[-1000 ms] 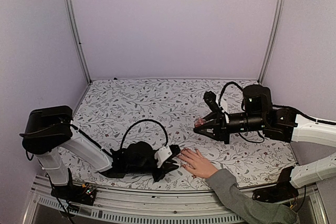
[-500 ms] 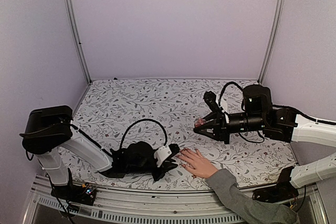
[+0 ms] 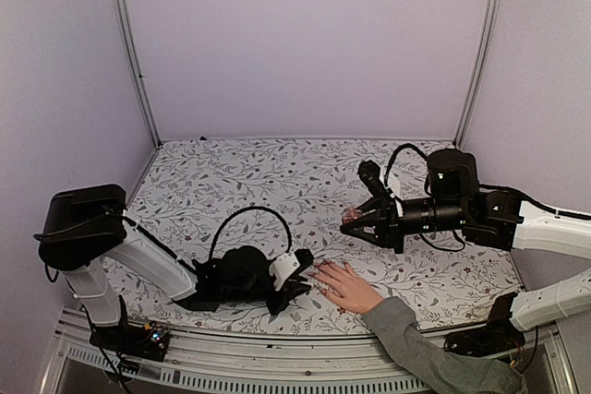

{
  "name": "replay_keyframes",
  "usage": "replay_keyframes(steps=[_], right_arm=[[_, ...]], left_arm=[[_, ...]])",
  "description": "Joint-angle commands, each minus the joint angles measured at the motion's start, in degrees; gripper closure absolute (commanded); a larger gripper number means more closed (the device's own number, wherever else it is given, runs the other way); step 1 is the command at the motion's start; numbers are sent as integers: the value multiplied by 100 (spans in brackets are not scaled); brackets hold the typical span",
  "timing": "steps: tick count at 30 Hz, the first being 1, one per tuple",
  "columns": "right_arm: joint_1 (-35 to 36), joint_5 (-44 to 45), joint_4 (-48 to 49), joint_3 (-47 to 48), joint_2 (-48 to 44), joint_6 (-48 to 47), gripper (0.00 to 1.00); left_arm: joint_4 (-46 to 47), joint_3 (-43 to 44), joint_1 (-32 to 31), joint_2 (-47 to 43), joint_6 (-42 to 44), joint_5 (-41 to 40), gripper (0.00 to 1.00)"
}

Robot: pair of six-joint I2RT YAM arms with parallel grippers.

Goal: Paint the nails
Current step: Paint the nail polish on the nail.

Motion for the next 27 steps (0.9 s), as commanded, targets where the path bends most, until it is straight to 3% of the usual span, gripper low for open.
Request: replay_keyframes(steps=[1,10,14,19,27], right_arm=[[-26,72,118,1,-82,3,100],[-26,70,118,6,-82,12,100],[-28,70,124,1,-86,4,100],[-28,63,120,1,-69,3,100],[-26,72,100,1,-88,-1,100]], left_arm=[[155,-97,132,-256,-83,1,100],[277,-354,182,-536,-59,137,100],[468,-463,184,-610,-74,703,100],[561,-270,184,-296,-249,1500,100],[509,52,200,93,-540,1662,100]])
